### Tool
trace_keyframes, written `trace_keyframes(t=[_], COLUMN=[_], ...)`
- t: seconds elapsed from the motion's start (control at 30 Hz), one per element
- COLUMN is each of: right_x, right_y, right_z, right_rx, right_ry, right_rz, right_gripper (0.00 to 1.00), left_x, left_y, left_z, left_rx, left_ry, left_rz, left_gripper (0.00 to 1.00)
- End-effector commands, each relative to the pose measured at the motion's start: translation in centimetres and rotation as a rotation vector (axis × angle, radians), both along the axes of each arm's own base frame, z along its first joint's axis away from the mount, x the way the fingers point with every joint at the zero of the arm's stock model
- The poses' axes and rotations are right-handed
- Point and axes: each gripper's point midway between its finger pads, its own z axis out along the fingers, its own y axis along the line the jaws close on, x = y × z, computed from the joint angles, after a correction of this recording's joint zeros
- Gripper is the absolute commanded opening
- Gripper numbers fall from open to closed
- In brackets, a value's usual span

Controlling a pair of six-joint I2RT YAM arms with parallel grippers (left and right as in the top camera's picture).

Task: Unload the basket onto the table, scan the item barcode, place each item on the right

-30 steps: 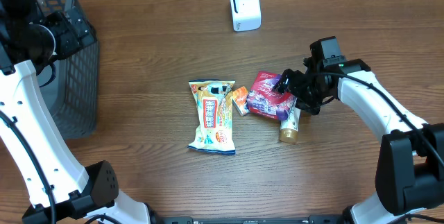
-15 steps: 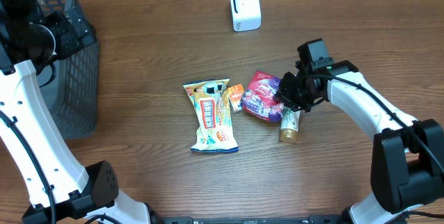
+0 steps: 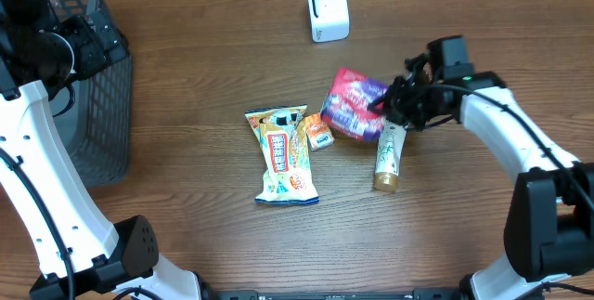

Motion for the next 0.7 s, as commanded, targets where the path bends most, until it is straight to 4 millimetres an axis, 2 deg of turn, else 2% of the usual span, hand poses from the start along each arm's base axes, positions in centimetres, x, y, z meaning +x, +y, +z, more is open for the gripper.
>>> trace_keyframes(t=[0.0, 0.2, 0.3, 0.33, 0.47, 0.67], right_x=[-0.9, -4.5, -6.1, -6.4, -6.4, -5.0], right_y=[1.8, 3.3, 4.9, 5.3, 5.4, 3.3], right_z=[4.2, 2.8, 2.5, 2.1, -0.4, -2.8], right_rx=[0.164, 0.089, 0.070, 0.043, -0.169, -0.474], right_ry=[-0.133, -0.308, -0.403, -0.430, -0.427, -0.325], right_rz=[0.172, 0.487, 0.644, 0.686, 0.745, 0.613], right_gripper=[0.04, 0.04, 0.04, 0.09, 0.22, 0.17], left_x=[-0.5, -0.5, -0.5, -0.5, -0.5, -0.5], left_y=[0.3, 0.3, 0.3, 0.3, 0.3, 0.3], left_z=[0.4, 0.4, 0.4, 0.4, 0.4, 0.4], left_rx=[0.016, 0.016, 0.016, 0.016, 0.016, 0.016], left_ry=[-0.006, -0.006, -0.006, -0.006, -0.006, -0.006], left_rz=[0.001, 0.001, 0.001, 0.001, 0.001, 0.001], left_gripper=[1.00, 1.00, 1.00, 1.00, 1.00, 1.00])
